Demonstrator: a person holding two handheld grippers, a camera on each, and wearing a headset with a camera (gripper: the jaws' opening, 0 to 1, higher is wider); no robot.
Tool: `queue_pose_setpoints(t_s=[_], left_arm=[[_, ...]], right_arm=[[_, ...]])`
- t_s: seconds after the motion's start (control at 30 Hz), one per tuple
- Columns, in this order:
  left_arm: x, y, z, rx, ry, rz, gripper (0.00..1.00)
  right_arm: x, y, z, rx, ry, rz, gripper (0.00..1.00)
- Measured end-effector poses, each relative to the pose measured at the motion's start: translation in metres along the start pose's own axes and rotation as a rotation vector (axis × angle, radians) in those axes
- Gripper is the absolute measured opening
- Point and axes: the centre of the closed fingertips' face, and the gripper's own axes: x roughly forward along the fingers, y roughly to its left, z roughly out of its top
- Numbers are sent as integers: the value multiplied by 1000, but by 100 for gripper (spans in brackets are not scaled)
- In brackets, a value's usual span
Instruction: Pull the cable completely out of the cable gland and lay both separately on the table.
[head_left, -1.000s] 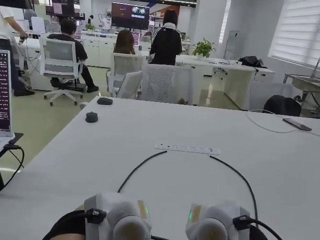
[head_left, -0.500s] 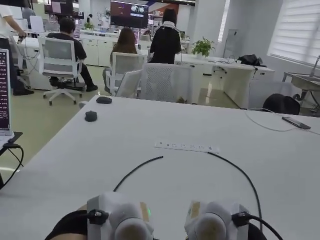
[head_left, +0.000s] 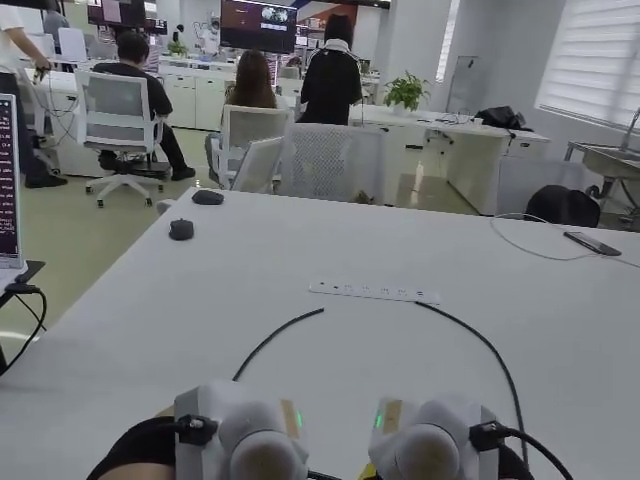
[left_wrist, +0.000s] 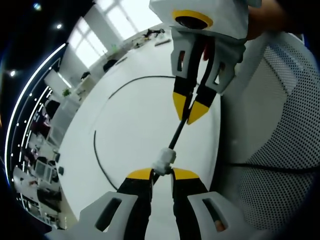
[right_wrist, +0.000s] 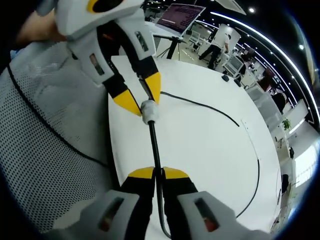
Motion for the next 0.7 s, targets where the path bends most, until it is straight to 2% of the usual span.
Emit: queue_pose_setpoints(t_s=[0.17, 0.23, 0.3, 0.37, 0.43, 0.53, 0.6, 0.7], left_arm=[[0, 1, -3, -9, 14, 5, 15], [0, 1, -4, -7, 18, 5, 15], [0, 0, -3, -9, 18, 3, 15], [0, -1, -1, 2, 15, 3, 15], [0, -3, -1, 5, 11, -4, 15], [1, -5, -1, 19, 13, -11, 15], [1, -5, 1, 22, 5, -12, 15], [1, -6, 4, 25, -7, -18, 15]], right_arm=[[-1, -14, -34, 27, 159, -67, 4], [-3, -17, -46, 43, 216, -80, 4], [-2, -14, -42, 46, 190, -63, 8], [2, -5, -25, 52, 111, -24, 17], [2, 0, -12, 7, 62, -6, 17], [1, 9, 14, -31, -47, 27, 17], [0, 13, 20, -38, -75, 43, 16], [0, 15, 20, -62, -73, 43, 11]])
